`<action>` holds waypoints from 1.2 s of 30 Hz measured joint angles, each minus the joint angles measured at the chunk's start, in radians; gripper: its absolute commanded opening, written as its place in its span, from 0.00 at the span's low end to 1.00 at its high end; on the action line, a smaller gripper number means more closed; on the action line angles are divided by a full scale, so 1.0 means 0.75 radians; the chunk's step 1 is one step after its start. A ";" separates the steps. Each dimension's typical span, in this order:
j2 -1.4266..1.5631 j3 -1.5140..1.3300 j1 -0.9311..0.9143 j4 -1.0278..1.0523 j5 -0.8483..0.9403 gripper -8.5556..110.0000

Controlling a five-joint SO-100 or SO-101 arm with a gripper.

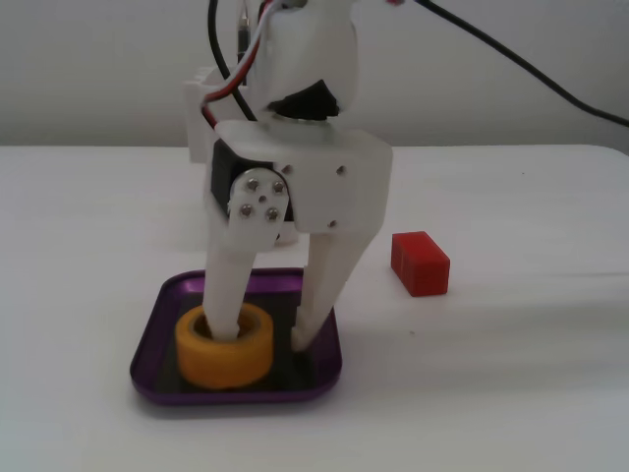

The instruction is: Remove the yellow tape from the box.

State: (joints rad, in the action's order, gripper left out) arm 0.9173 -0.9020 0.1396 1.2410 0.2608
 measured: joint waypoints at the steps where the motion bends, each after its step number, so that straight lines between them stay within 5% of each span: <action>1: -0.002 0.006 0.000 -0.002 0.000 0.09; 9: -0.004 0.102 -0.006 0.014 -0.002 0.07; 22: 0.325 0.659 -0.016 0.603 -0.072 0.07; 30: 0.818 0.043 -0.014 0.589 -0.106 0.07; 36: 1.135 -0.646 -0.027 0.313 -0.108 0.07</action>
State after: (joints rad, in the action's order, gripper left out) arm 1.7687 -1.3867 0.1197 1.4757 0.1795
